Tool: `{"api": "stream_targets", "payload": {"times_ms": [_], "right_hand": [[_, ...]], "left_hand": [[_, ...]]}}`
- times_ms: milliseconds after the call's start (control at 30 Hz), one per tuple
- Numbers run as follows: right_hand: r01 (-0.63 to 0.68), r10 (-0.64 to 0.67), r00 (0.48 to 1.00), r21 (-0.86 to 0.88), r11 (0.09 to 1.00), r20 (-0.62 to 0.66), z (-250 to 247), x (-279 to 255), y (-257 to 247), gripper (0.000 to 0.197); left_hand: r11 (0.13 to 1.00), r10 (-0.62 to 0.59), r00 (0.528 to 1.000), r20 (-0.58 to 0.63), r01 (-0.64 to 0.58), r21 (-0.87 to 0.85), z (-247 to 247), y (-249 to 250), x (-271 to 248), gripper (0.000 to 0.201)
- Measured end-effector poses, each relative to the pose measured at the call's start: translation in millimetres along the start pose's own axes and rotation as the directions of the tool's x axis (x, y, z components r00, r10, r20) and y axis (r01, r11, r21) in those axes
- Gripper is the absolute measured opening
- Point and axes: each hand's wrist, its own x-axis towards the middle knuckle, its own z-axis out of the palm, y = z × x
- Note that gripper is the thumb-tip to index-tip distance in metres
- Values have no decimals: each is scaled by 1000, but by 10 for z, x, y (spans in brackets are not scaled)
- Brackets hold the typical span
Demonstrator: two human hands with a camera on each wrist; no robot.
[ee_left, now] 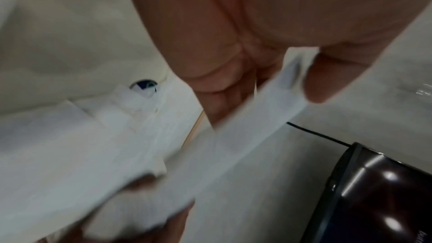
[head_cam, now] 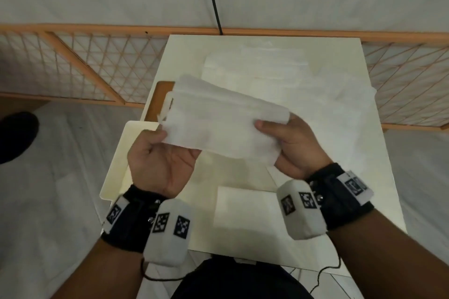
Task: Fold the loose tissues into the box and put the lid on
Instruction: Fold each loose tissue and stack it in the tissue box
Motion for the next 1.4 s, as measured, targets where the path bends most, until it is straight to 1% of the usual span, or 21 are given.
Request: {"api": "stream_targets", "payload": {"times_ms": [67, 133, 167, 233, 300, 367, 467, 600, 700, 800, 900, 967, 1033, 1067, 1133, 1200, 1233, 1300, 1333, 1367, 1400], "right_hand": [[64, -69, 997, -133, 989, -41, -58, -40, -120, 40], [69, -87, 994, -257, 964, -59, -97, -89, -196, 35], [55, -80, 994, -308, 950, -68, -109, -113, -215, 34], [7, -33, 998, -387, 922, -59, -131, -160, -231, 34], [-36, 21, 999, -453, 891, -37, -156, -215, -223, 33], [-54, 37, 998, -467, 883, -44, -185, -261, -193, 32], [-6, -43, 993, -405, 914, -113, -253, -285, -147, 21], [97, -189, 966, -432, 896, -174, -397, -276, -134, 19], [137, -211, 969, -436, 889, -127, -446, -287, -146, 25], [168, -222, 969, -367, 915, -110, -494, -302, -159, 29], [202, -240, 968, -343, 917, -74, -542, -336, -170, 18], [193, -209, 978, -341, 920, -12, -590, -378, -175, 20], [115, -113, 993, -280, 953, 24, -681, -392, -164, 23], [62, -56, 998, -220, 974, 35, -728, -398, -152, 27], [-65, 66, 998, -156, 986, 4, -786, -401, -116, 39], [-140, 118, 987, -233, 962, -107, -815, -401, -62, 50], [-138, 92, 982, -298, 944, -165, -814, -398, -23, 45], [-103, 17, 978, -412, 905, -208, -807, -390, 64, 16], [-87, -13, 978, -463, 882, -208, -831, -389, 113, 7], [-82, -31, 977, -512, 855, -209, -866, -393, 160, 12], [-87, -37, 977, -549, 831, -210, -893, -402, 195, 15]], "left_hand": [[998, -55, 998, 31, 55, -22, -116, 43, -50, 71], [988, -124, 988, -87, 131, 81, -125, 80, -85, 79], [970, -134, 978, -160, 162, 181, -135, 74, -55, 66], [885, -145, 970, -194, 215, 413, -103, 2, 20, 33], [780, -157, 963, -220, 257, 570, -68, -76, 89, 22], [712, -135, 962, -238, 261, 651, -85, -135, 119, 18], [663, -127, 969, -214, 243, 708, -145, -181, 140, 21], [707, -93, 977, -190, 199, 679, -130, -182, 169, 19], [699, -35, 992, -118, 109, 707, -105, -185, 192, 24], [745, -21, 999, -36, 40, 666, -120, -163, 189, 34], [778, -28, 999, 20, 9, 628, -211, -155, 184, 22], [831, -83, 996, 41, 46, 555, -316, -145, 183, 30], [874, -131, 987, 90, 72, 481, -359, -154, 167, 36], [886, -140, 989, 53, 101, 453, -354, -170, 155, 39], [881, -163, 977, -136, 207, 425, -343, -219, 142, 46], [813, -138, 958, -251, 254, 524, -390, -286, 136, 63], [746, -111, 960, -259, 253, 616, -407, -320, 122, 61], [606, -56, 967, -250, 232, 761, -448, -375, 77, 33], [577, -41, 970, -240, 219, 787, -469, -389, 54, 16], [558, -35, 974, -224, 204, 804, -507, -412, 34, 14], [556, -43, 977, -208, 196, 808, -523, -439, 12, 22]]}}
